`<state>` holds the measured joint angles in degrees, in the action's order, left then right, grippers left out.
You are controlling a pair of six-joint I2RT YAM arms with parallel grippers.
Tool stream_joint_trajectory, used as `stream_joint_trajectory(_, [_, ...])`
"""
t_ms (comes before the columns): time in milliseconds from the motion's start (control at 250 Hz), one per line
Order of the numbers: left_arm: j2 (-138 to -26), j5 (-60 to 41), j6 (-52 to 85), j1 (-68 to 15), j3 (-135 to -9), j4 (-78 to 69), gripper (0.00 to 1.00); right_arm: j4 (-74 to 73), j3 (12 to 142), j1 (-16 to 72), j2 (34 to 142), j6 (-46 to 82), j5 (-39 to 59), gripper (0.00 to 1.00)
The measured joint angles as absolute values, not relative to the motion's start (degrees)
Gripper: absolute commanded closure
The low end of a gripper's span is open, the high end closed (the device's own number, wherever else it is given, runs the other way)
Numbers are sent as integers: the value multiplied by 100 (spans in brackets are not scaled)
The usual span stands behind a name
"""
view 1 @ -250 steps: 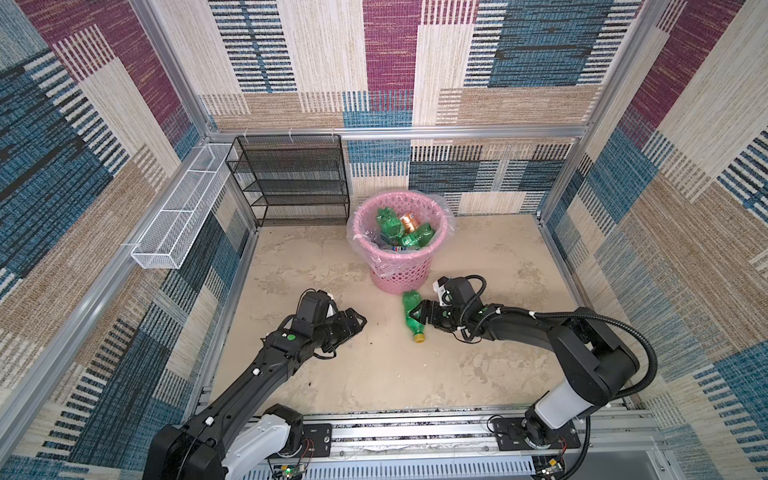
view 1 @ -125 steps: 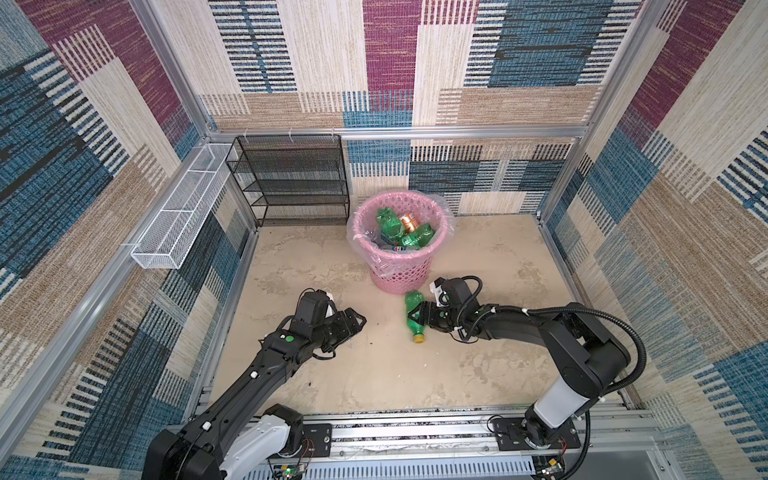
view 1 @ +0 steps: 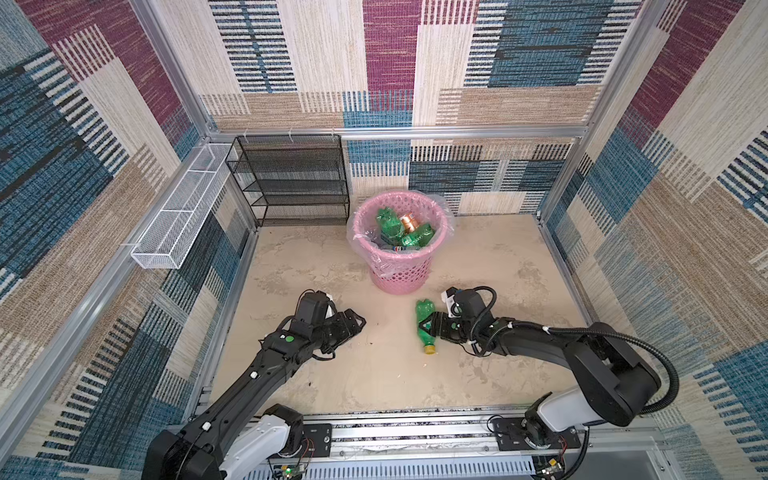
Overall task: Throw the plastic bottles in the bin
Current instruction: 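Lift the Sprite bottle with the right gripper over the bin and release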
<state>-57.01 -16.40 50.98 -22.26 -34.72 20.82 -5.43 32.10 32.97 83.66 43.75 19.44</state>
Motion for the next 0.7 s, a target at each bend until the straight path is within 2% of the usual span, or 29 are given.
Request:
stream_joint_trajectory(296, [-5970,-1643,5098,-2226,-3487,2023,19,-51,2869,3286,7218,4475,1586,35])
stream_joint_trajectory(440, [-6071,-1664,5100,-2226,-3570,1959,19,615,3336,3192,6692,4379,1415,36])
stream_joint_trajectory(504, [-6080,-1664,5103,-2226,-3636,1959,19,1074,4095,3146,6563,4200,1199,36])
stream_joint_trajectory(616, [-6080,-1662,5122,-2226,-3883,1975,19,1782,6427,3135,6840,3728,902,34])
stream_joint_trajectory(700, [-6090,-1662,5122,-2226,-4115,1970,19,1911,8506,3127,7592,3347,805,22])
